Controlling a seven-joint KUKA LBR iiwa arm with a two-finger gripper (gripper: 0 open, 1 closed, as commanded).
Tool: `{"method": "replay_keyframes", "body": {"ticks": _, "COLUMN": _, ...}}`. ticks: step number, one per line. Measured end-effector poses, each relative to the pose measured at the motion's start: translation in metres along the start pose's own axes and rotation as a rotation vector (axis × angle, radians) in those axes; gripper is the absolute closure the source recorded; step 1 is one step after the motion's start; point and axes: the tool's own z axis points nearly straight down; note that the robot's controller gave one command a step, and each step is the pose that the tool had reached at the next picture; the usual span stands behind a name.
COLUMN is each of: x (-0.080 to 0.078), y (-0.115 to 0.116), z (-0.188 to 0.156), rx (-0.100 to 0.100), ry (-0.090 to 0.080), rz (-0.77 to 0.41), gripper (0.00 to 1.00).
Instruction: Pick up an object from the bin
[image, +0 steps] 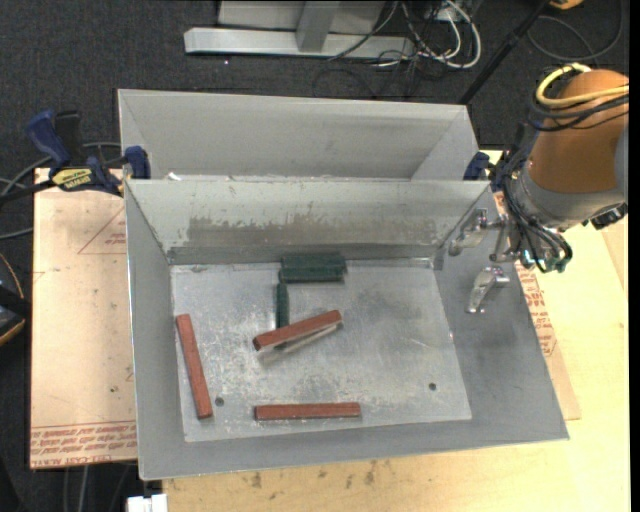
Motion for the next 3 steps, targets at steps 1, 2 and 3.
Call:
{"method": "replay_keyframes", "body": {"ticks": 1, "x": -0.002, "y": 0.001, "z": -0.005, "rx": 0.001, "ry": -0.008, "rz": -0.002, "gripper": 0.0}}
{"method": "replay_keyframes", "body": {"ticks": 2, "x": 0.011, "y": 0.051, "z": 0.022, "rx": 0.003, "ry": -0.01, "rz": 0.011, "gripper": 0.0}}
{"method": "replay_keyframes", "body": {"ticks": 3, "x": 0.021, "y": 0.089, "z": 0.042, "rx": 0.001, "ry": -0.008, "rz": -0.117, "gripper": 0.0}}
